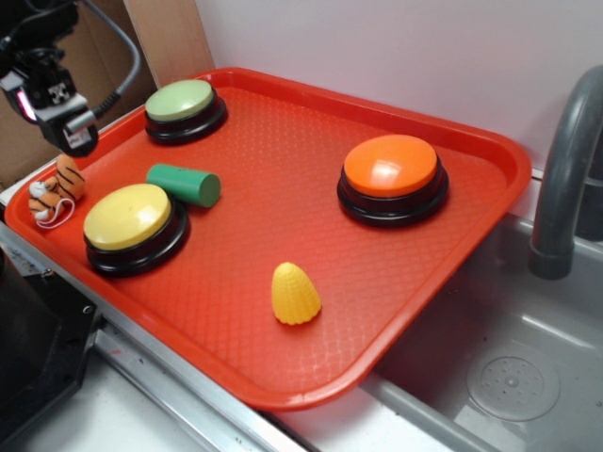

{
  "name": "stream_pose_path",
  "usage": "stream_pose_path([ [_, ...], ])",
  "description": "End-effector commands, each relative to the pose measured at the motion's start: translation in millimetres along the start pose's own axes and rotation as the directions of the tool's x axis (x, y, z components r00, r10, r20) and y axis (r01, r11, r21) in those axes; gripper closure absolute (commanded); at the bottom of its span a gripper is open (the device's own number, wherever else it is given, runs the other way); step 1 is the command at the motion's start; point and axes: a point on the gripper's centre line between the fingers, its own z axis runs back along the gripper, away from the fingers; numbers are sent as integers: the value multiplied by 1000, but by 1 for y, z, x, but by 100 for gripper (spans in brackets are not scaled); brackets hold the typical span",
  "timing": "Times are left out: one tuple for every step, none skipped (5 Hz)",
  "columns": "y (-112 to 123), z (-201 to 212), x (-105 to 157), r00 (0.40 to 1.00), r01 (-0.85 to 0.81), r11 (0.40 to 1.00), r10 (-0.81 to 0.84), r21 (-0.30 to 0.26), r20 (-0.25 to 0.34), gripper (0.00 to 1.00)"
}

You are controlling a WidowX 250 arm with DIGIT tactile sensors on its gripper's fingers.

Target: Push the yellow button.

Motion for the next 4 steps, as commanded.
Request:
stream_pose_path([
  [5, 28, 17, 999, -3, 999, 1, 35, 51, 0],
  [4, 35, 20, 999, -9, 999, 7, 32, 54, 0],
  [4, 41, 23, 999, -19, 999, 18, 25, 48, 0],
  [4, 48, 25, 998, -25, 999, 24, 30, 56, 0],
])
